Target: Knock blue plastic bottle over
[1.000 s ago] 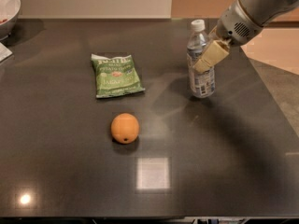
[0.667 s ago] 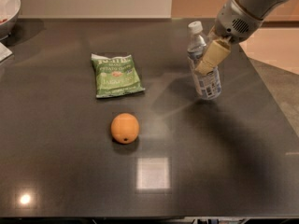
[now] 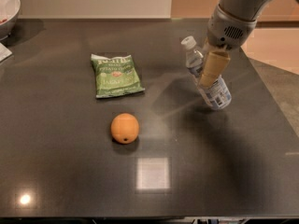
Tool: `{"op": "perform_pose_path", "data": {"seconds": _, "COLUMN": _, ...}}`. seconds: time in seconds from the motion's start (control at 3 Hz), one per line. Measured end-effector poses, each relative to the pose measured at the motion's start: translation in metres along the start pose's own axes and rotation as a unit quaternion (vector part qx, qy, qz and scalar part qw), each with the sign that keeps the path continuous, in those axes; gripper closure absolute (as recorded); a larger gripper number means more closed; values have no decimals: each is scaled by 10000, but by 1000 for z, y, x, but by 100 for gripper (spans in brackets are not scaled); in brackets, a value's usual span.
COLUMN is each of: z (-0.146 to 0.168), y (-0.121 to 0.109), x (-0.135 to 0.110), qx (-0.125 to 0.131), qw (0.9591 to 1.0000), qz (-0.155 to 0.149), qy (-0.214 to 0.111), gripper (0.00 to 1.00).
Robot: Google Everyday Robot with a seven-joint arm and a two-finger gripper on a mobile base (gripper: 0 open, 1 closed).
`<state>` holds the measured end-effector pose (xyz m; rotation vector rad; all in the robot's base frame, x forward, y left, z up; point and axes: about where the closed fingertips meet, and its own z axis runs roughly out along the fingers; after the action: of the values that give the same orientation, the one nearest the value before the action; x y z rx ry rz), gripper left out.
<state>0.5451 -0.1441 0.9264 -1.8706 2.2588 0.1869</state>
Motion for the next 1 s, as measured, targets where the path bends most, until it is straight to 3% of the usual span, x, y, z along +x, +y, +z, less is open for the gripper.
{"op": "perform_pose_path", "data": {"seconds": 0.67, "z": 29, "y": 23, "x": 2, "qx": -329, "qw": 9967, "qz": -457, "qy": 585, "gripper": 100}}
{"op": "perform_pose_path", "data": {"seconds": 1.0, "z": 41, "y": 28, "x": 2, "qx": -433, "qw": 9941, "qz": -621, "qy": 775, "gripper": 82}}
